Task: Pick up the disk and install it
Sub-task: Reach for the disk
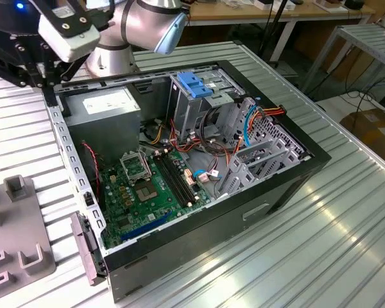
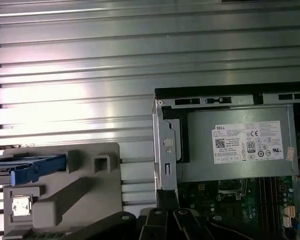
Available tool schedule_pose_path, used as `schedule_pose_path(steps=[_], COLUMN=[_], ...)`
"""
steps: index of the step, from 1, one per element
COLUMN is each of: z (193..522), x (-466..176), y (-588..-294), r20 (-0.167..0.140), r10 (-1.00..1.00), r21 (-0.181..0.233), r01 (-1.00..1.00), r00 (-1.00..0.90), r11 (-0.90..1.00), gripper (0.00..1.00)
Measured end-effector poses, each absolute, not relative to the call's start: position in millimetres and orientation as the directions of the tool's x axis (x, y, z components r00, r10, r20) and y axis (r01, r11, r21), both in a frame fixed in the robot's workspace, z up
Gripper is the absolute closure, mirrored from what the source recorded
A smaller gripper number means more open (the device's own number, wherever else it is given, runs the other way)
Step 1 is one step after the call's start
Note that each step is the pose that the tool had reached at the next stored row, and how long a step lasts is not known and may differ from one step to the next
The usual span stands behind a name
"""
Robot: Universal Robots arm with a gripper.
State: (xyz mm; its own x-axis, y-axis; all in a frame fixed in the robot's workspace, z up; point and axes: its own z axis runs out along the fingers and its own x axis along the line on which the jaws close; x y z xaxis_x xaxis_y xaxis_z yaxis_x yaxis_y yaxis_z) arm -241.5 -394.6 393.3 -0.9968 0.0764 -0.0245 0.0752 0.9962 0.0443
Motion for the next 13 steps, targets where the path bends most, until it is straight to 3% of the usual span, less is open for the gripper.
schedule_pose_path(steps=[13], z=[393.3], x=[-332.2], y=[-388.3], r20=[-0.025], r10=[0.076], r21=[0.044], r01=[0.075], r00=[-0.997], r11=[0.996], gripper=[0.90])
